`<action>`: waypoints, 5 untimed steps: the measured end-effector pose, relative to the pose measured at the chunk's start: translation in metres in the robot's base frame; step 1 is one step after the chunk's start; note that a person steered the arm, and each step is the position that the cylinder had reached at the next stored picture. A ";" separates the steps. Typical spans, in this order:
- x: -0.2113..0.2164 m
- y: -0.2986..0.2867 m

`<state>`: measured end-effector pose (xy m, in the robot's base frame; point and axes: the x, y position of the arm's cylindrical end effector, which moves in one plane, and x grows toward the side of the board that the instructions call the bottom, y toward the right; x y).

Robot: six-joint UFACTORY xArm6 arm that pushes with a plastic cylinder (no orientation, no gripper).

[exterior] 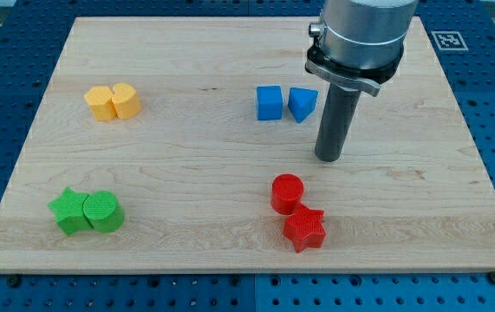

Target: Point your arm at center left

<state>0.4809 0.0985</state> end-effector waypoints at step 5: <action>0.000 -0.129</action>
<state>0.4805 -0.0305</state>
